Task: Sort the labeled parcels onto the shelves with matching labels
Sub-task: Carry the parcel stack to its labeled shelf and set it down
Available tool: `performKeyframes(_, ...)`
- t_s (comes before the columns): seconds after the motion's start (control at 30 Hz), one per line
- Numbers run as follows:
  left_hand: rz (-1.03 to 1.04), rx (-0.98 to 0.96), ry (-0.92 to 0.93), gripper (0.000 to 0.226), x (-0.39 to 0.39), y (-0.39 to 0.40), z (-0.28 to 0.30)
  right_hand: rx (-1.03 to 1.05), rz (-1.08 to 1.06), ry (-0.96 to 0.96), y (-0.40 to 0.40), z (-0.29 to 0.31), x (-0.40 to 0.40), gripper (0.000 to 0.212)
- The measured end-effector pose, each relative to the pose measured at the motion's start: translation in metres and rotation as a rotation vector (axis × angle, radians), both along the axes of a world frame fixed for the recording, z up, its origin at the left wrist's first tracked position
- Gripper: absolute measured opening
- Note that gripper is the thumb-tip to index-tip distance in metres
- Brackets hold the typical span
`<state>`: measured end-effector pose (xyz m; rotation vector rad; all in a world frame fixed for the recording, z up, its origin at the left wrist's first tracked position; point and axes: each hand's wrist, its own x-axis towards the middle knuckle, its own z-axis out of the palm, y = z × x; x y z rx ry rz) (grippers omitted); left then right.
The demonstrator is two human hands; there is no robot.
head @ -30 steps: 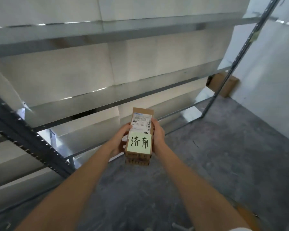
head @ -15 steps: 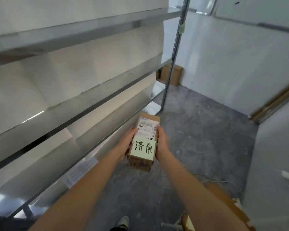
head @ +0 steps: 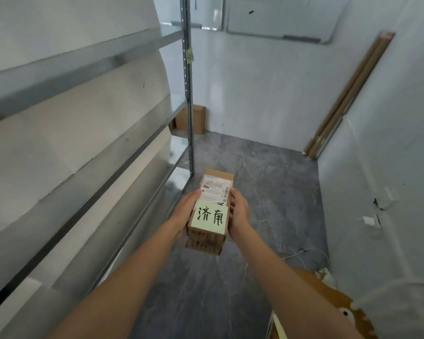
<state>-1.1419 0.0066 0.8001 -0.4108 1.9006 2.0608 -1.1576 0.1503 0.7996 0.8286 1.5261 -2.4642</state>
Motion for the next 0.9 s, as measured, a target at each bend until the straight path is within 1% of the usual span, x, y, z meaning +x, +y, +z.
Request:
performKeyframes(0.2,-0.054,0.033,-0.016,0.038,-0.048,0.017,-0.004,-0.013,-0.064,-0.014,0.017,-0.005,-0.037,0.05)
performKeyframes(0.4,-0.088,0.003,-0.012,0.045,-0.102,0.038,-0.008,-0.03,-0.08,-0.007,0.04,-0.006,-0.088,0.051)
performKeyframes(0.6,-0.042,-0.012,-0.017,0.046,-0.152,0.062,0.005,0.035,-0.039,0.018,0.063,-0.003,-0.148,0.044)
performKeyframes(0.77,0.034,-0.032,-0.051,0.053,-0.189,0.08,0.005,0.069,-0.016,0.034,0.081,-0.005,-0.189,0.046)
performKeyframes(0.9,0.031,-0.057,-0.072,0.055,-0.221,0.092,0.002,0.068,-0.019,0.025,0.095,-0.009,-0.221,0.045)
